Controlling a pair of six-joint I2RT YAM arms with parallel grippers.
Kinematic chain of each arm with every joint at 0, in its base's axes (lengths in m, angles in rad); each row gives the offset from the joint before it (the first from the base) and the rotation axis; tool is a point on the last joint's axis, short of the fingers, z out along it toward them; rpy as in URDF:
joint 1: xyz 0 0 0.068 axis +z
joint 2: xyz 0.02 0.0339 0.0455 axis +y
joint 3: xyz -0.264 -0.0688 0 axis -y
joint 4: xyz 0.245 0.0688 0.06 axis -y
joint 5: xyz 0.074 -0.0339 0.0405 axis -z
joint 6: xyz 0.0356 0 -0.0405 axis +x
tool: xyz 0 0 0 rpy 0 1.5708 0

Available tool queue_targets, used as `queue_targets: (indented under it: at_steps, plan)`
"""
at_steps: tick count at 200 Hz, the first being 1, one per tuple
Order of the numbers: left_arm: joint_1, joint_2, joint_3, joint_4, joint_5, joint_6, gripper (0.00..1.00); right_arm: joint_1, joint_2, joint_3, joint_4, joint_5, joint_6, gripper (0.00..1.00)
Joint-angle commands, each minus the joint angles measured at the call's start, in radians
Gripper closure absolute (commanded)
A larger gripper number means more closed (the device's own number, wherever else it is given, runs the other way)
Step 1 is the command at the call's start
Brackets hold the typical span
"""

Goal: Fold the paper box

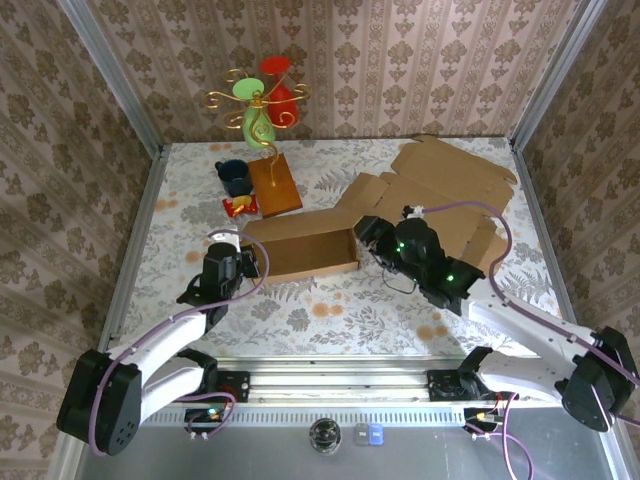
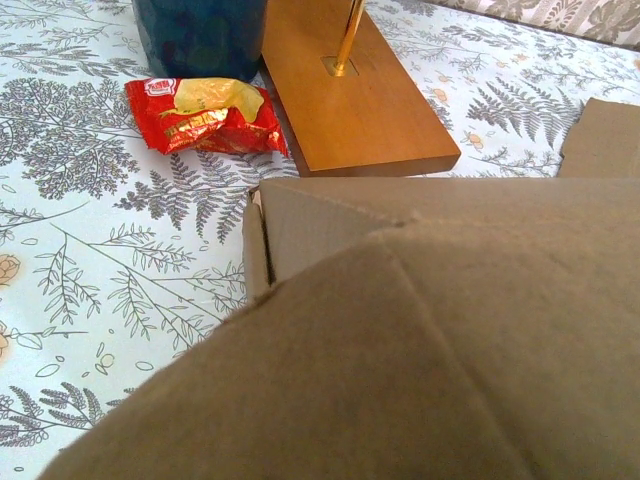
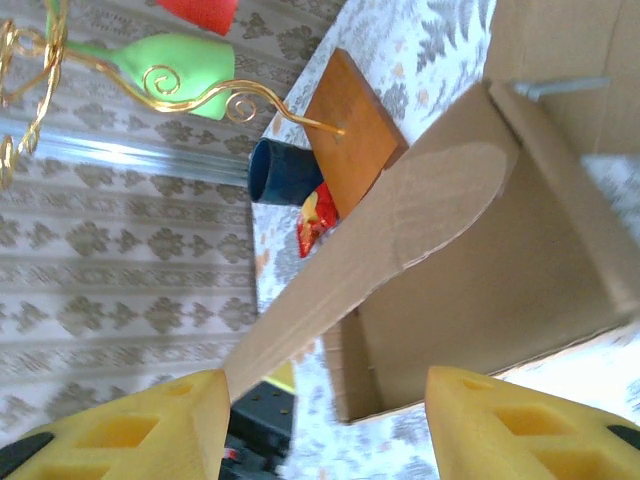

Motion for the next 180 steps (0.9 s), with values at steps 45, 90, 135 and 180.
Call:
queue_targets:
  at_steps: [45,90,135,180]
  plan:
    - [-0.006,0.012,0.032,-0.022,-0.002,0.014,1.00,0.054,0.177,0.117,0.090,0.055,0.325,0.50]
    - [-0.006,0.012,0.035,-0.026,-0.003,0.019,1.00,0.060,0.232,0.148,0.058,0.042,0.348,0.65]
    - [-0.005,0.013,0.039,-0.033,0.002,0.024,1.00,0.060,0.266,0.147,0.057,0.047,0.363,0.69]
    - [-0.005,0.008,0.043,-0.041,0.007,0.028,1.00,0.060,0.279,0.156,0.067,0.040,0.371,0.57]
